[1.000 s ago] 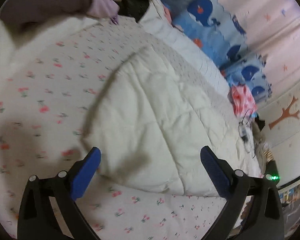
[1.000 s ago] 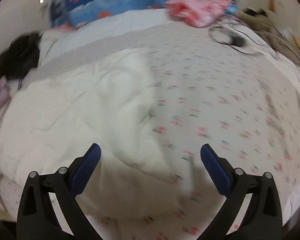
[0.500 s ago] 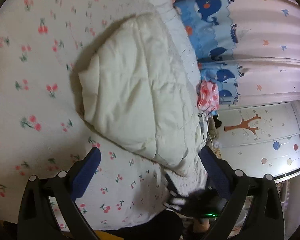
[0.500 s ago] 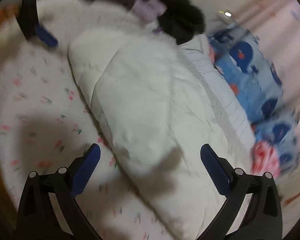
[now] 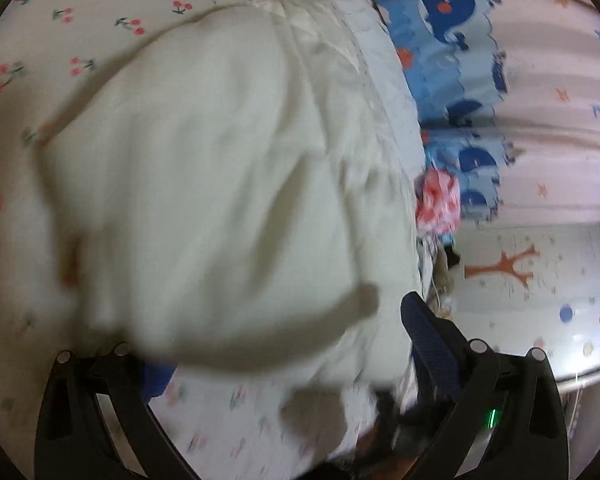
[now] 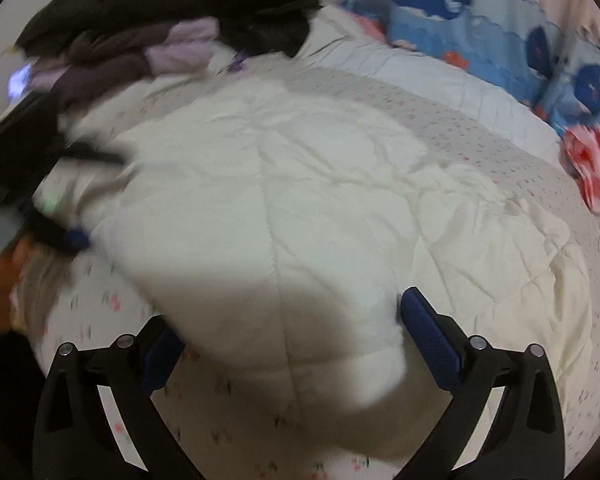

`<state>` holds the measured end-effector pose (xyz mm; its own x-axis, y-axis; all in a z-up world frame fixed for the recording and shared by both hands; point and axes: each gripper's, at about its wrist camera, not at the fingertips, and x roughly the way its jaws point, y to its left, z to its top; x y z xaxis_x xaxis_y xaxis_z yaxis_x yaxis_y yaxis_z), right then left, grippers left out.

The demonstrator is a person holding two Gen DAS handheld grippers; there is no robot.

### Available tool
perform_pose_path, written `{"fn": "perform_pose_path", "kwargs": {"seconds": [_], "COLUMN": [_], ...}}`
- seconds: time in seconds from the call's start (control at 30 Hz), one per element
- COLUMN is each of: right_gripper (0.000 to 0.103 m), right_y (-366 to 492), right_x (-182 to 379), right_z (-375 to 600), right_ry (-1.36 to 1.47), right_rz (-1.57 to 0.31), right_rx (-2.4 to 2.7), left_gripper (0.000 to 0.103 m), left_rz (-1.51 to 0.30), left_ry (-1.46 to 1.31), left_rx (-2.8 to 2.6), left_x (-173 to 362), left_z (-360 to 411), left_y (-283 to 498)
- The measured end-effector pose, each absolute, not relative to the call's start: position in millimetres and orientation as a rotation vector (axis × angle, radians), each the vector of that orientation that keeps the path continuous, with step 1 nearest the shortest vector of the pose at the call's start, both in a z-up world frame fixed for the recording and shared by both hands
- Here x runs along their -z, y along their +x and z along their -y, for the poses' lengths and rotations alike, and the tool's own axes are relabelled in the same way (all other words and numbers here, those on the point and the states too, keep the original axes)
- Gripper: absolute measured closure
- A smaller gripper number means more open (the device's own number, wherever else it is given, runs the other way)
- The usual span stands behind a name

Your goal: Fold large clothes

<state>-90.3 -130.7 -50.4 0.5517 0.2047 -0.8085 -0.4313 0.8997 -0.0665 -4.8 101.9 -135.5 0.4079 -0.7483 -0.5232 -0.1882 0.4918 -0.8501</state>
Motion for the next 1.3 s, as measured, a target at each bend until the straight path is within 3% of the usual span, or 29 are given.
{"fn": "perform_pose_path", "kwargs": {"seconds": [0.1, 0.17, 0.37, 0.6, 0.73, 0.8, 0.87, 0.9, 0.93, 1.0, 1.07, 1.2, 1.3], "right_gripper": [0.006, 0.006, 0.006, 0.006, 0.009, 0.01, 0.025, 0.06, 0.074, 0.079, 0.082, 0.083, 0.071], "right_y": [-103, -123, -163, -139, -134, -131, -123, -120, -119, -118, -127, -152, -165], "right_x": [42, 35, 100, 106, 119, 120, 117, 111, 107, 89, 58, 27, 59], "right_z": [174, 234, 415, 433, 421, 425, 422, 418, 415, 409, 407, 412, 435], "right_ry": [-0.166, 0.05, 0.939, 1.156, 1.001, 1.066, 1.102, 1.082, 1.069, 1.04, 0.992, 0.94, 0.938], "right_rz": [-0.938, -0.972, -1.007, -0.804, -0.934, -0.891, -0.833, -0.819, -0.805, -0.742, -0.669, -0.608, -0.759], "right_rx": [-0.437, -0.421, -0.279, -0.314, -0.205, -0.165, -0.18, -0.164, -0.157, -0.195, -0.235, -0.263, -0.207], "left_gripper": [0.007, 0.007, 0.007, 0.008, 0.008, 0.008, 0.013, 0.032, 0.044, 0.059, 0.066, 0.067, 0.059], "left_rz": [-1.102, -1.097, -1.097, -1.058, -1.059, -1.065, -1.045, -1.04, -1.032, -0.985, -0.909, -0.851, -0.976], "left_ry": [-1.068, -1.059, -1.04, -1.122, -1.113, -1.087, -1.06, -1.041, -1.026, -0.987, -0.903, -0.84, -0.888], "left_rx": [0.355, 0.346, 0.341, 0.352, 0.345, 0.328, 0.322, 0.32, 0.335, 0.37, 0.419, 0.513, 0.484], "left_x": [142, 139, 136, 139, 138, 138, 136, 135, 133, 121, 98, 78, 108], "left_z": [-103, -101, -98, -110, -110, -106, -103, -102, -103, -106, -103, -100, -102], "left_y": [5, 6, 7, 3, 5, 7, 7, 6, 6, 3, -6, -36, -37]}}
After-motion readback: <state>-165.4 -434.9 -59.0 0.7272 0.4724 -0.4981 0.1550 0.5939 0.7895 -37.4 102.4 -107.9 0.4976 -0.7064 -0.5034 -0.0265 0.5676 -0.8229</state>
